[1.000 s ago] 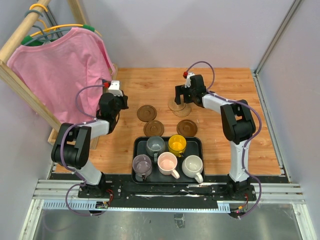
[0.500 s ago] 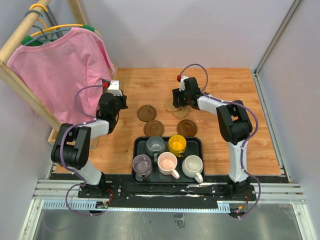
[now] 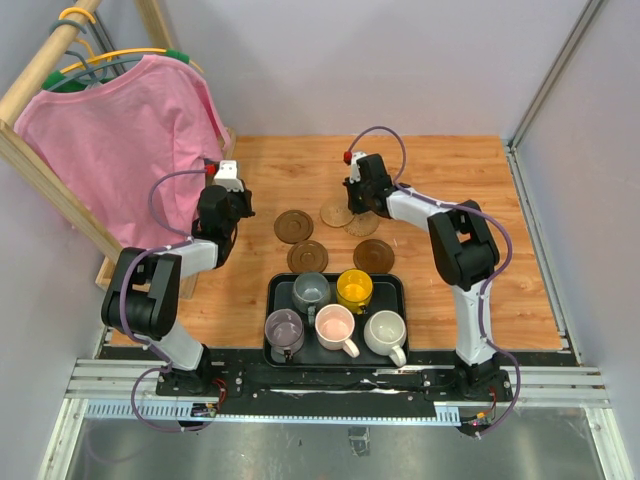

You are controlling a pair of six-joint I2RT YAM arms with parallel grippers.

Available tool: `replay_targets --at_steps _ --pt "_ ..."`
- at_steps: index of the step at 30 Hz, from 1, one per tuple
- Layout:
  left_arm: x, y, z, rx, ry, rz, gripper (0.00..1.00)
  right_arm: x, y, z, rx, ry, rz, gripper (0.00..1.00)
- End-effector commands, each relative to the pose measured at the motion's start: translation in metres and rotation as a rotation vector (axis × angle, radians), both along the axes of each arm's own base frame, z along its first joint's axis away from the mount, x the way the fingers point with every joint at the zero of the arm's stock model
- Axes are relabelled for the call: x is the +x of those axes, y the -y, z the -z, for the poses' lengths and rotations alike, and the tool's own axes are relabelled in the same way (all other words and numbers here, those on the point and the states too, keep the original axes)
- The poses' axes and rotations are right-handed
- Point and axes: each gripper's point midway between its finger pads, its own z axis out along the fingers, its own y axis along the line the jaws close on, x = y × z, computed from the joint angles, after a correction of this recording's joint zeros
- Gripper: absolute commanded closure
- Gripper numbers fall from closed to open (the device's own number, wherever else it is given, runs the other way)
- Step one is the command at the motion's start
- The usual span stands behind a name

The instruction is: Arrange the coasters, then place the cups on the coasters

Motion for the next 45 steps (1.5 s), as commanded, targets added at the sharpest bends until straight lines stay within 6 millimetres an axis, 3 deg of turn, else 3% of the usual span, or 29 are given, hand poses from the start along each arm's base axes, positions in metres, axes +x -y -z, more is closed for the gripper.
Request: replay_targets --at_steps 1,8,17,21,25,30,34,38,42,45 --pt "-0.001 -0.004 -0.013 0.013 0.032 -0.017 0.91 -0.020 -0.011 0.013 -0.049 -0.065 -0.050 0.95" --pt "0.000 -0.004 -0.013 0.011 0.031 -0.019 0.91 -0.036 -0.021 0.019 -0.064 -0.103 -0.090 0.94" --pt "0.001 0.002 -0.009 0.004 0.018 0.006 0.91 -0.074 -0.062 0.014 -0.112 -0.102 -0.210 0.88" --pt "0.001 0.005 -0.008 0.006 0.013 0.030 0.91 -0.069 -0.054 0.006 -0.140 -0.062 -0.152 0.87" --pt "0.003 0.018 -0.003 0.026 -0.020 0.109 0.96 -0.063 -0.035 -0.018 -0.175 0.019 -0.077 0.88" --pt "0.009 0.023 0.023 0.099 -0.140 0.165 0.99 -0.064 -0.015 -0.040 -0.204 0.070 -0.008 0.81" --pt "0.011 0.014 0.047 0.184 -0.264 0.161 0.97 -0.069 0.002 -0.035 -0.233 0.059 0.036 0.76" --pt "0.010 0.009 0.070 0.225 -0.381 0.153 0.89 -0.073 0.010 -0.027 -0.237 0.027 0.051 0.62" --pt "0.004 0.021 0.084 0.182 -0.469 0.203 0.73 -0.076 0.011 -0.022 -0.235 0.012 0.055 0.34" --pt "-0.007 0.029 0.086 0.147 -0.489 0.214 0.65 -0.077 0.007 -0.019 -0.221 -0.002 0.044 0.27"
